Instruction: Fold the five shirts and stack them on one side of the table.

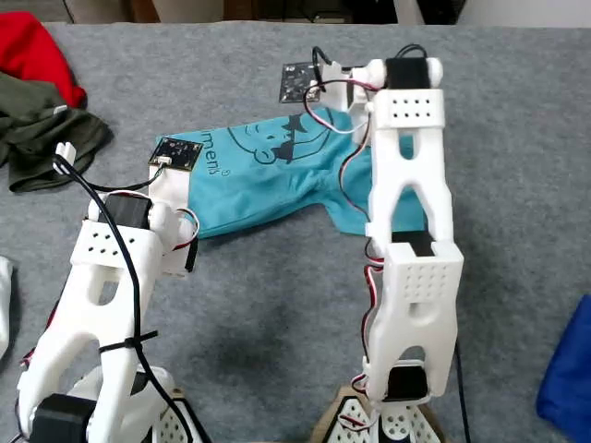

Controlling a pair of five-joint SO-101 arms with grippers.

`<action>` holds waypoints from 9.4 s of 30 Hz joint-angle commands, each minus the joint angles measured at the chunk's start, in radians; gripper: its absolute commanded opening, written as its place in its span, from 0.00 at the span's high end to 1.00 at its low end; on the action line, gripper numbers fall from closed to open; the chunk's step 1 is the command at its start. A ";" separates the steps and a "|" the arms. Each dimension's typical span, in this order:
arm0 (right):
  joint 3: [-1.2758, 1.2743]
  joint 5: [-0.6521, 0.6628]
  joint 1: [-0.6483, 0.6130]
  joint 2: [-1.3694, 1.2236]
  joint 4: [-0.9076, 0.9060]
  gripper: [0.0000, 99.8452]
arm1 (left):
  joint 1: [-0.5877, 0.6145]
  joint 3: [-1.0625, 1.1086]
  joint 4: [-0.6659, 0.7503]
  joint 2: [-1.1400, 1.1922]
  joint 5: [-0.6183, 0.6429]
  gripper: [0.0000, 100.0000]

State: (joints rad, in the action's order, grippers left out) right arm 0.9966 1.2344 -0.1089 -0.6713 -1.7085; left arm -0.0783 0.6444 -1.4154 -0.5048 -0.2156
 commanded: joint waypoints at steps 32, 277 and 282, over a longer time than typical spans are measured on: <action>-1.664 0.166 0.124 0.849 0.623 0.82 | 0.006 -0.025 -0.002 -0.027 -0.009 0.98; -0.179 -0.230 0.139 0.074 -0.074 1.00 | 0.049 -0.402 0.195 0.532 0.132 0.98; -0.369 -0.203 0.116 0.108 0.034 1.00 | 0.018 -0.405 0.233 0.599 0.132 0.98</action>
State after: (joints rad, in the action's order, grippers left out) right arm 0.7004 1.0211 0.0092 -0.6544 -1.7423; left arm -0.0399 0.2793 -1.2144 0.0752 -0.0867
